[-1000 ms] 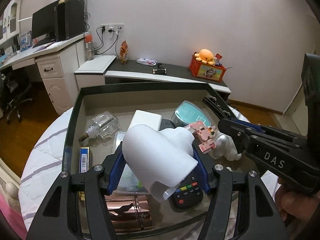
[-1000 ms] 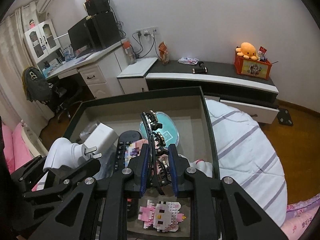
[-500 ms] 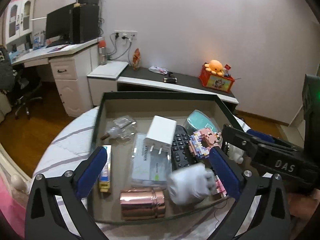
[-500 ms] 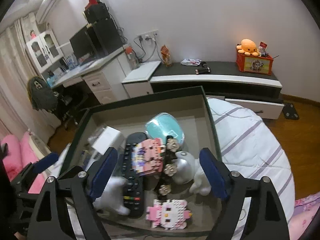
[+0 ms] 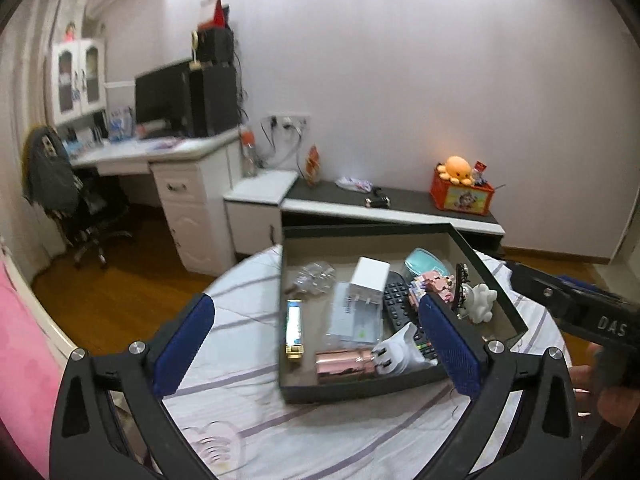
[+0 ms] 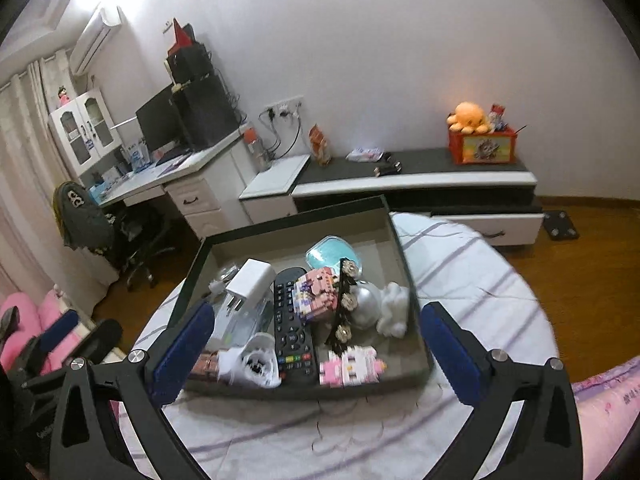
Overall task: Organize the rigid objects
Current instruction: 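Open both tools and withdraw them from the green box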
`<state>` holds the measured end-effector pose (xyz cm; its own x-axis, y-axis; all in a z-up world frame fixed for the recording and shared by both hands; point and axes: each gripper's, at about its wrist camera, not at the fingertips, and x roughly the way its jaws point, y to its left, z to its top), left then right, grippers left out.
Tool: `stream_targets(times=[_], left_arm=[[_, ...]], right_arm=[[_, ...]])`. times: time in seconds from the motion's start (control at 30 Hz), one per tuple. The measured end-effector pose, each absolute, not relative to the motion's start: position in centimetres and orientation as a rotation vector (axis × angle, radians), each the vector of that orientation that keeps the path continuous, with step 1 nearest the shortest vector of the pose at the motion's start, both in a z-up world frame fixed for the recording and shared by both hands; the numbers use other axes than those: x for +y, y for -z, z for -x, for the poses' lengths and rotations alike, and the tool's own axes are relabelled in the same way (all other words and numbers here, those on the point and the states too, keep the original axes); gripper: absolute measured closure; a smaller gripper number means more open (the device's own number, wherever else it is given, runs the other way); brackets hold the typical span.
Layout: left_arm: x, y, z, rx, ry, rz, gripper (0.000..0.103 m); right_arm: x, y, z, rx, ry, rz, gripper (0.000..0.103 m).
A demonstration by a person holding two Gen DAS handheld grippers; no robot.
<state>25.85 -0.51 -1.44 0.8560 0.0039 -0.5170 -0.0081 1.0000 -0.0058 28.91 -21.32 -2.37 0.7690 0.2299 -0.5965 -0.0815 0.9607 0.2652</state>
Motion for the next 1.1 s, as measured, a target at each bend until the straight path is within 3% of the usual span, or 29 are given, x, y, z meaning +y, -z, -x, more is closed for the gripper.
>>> stream_targets(times=[0.6, 0.83, 1.1], left_arm=[[0.8, -3.3, -6.1, 0.422, -0.023, -0.006, 0.000], [0.5, -3.7, 0.9, 0.394, -0.016, -0.024, 0.000], [0.7, -4.8, 3.2, 0.360, 0.014, -0.013, 0.000]], right_arm=[[-20.4, -3.1, -4.1, 0.432, -0.021, -0.083, 0.000], [-19.7, -3.5, 2.8, 0.408, 0.024, -0.074, 0.000], [-18.6, -5.2, 5.2, 0.349, 0.046, -0.068, 0.000]])
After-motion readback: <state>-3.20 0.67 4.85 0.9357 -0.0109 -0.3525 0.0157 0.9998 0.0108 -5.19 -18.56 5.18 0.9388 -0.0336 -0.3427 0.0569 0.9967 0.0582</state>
